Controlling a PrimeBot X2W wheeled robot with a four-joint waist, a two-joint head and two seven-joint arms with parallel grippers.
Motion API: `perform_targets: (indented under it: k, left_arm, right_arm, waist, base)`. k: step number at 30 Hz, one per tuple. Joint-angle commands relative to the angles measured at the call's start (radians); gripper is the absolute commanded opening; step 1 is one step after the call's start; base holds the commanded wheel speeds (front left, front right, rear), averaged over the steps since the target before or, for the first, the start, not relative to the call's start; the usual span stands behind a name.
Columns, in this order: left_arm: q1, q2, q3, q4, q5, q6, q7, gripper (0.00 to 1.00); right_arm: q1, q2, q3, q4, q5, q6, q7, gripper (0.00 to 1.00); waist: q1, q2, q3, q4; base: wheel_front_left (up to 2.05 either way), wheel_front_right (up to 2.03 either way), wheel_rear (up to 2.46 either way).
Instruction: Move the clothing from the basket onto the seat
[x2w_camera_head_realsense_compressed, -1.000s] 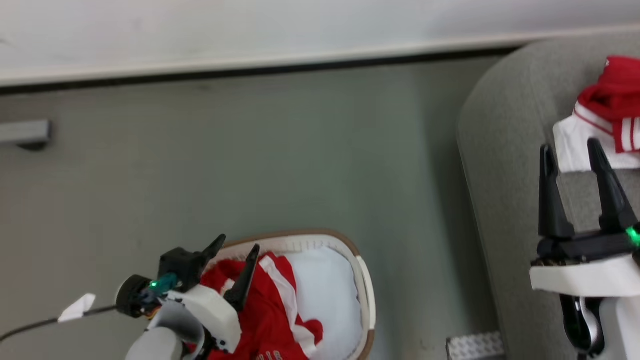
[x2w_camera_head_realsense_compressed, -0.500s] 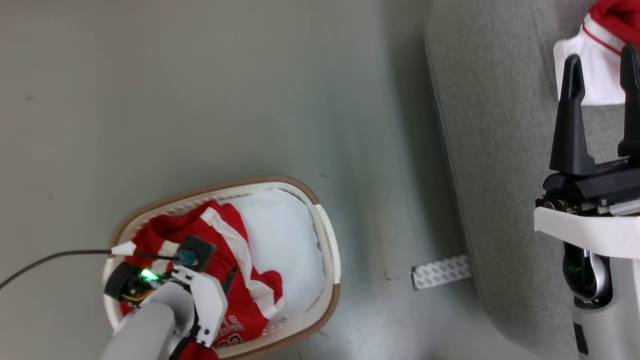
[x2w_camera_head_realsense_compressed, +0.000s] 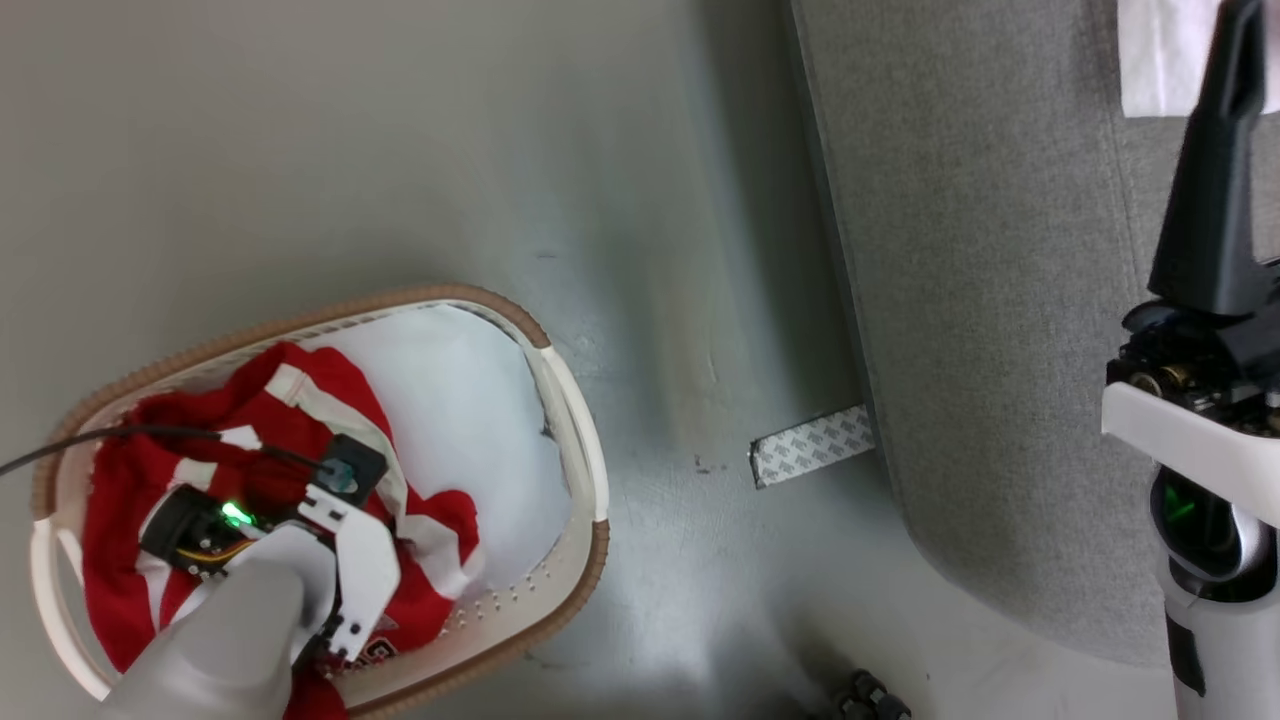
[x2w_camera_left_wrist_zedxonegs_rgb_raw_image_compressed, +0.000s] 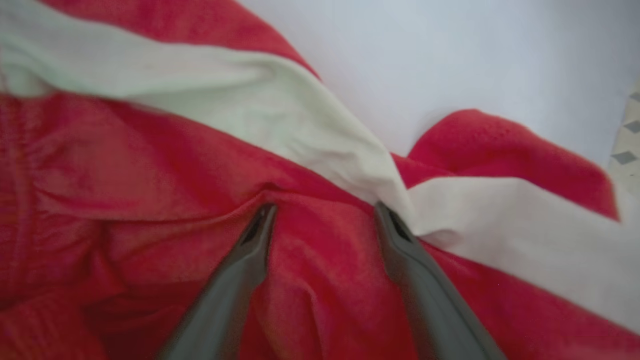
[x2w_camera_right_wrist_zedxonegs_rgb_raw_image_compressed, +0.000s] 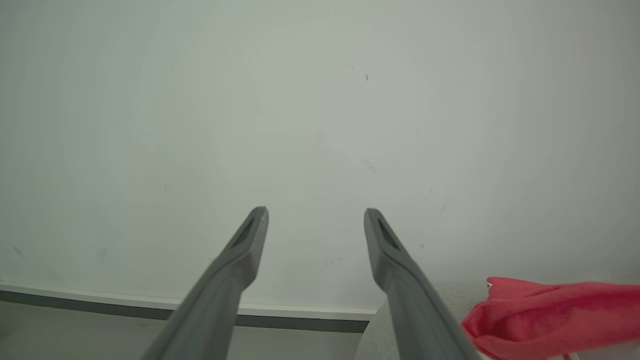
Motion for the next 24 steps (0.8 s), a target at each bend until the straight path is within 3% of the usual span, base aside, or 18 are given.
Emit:
perform_targets:
  k: [1,9,12,13,24]
  left_arm:
    - [-0.011,0.002,-0.013,0.017,-0.012,0.002,0.013,1.0]
    - [-0.042,-0.004,-0.1,0.121,-0.043,0.002,0.086,1.0]
    - [-0.047,0.004,-0.117,0.142,-0.067,0.002,0.106,0.4]
    - [-0.051,0.005,-0.12,0.141,-0.079,0.002,0.093,0.0]
    - [-0.035,-0.044,-0.141,0.115,-0.204,0.002,-0.044,0.0]
  right_arm:
    - [-0.008,0.004,-0.002,-0.01,0.003,-0.002,-0.003,1.0]
    - [-0.01,0.003,0.008,-0.028,-0.001,-0.002,-0.003,1.0]
    - [-0.019,0.003,0.016,-0.019,0.006,-0.002,-0.003,1.0]
    - [-0.022,0.003,0.016,-0.017,0.008,-0.002,-0.003,1.0]
    - [-0.004,0.003,0.013,0.031,-0.014,-0.002,-0.003,1.0]
  waist:
    - [-0.0002,0.0,0.023,-0.009]
    - [-0.0002,0.0,0.043,-0.001]
    - [-0.0002,0.0,0.041,-0.007]
    - [-0.0002,0.0,0.038,-0.008]
    - [-0.0002,0.0,-0.086,0.023]
  base:
    - [0.0,0.0,0.0]
    - [0.0,0.0,0.0]
    - [0.0,0.0,0.0]
    - [0.0,0.0,0.0]
    - [0.0,0.0,0.0]
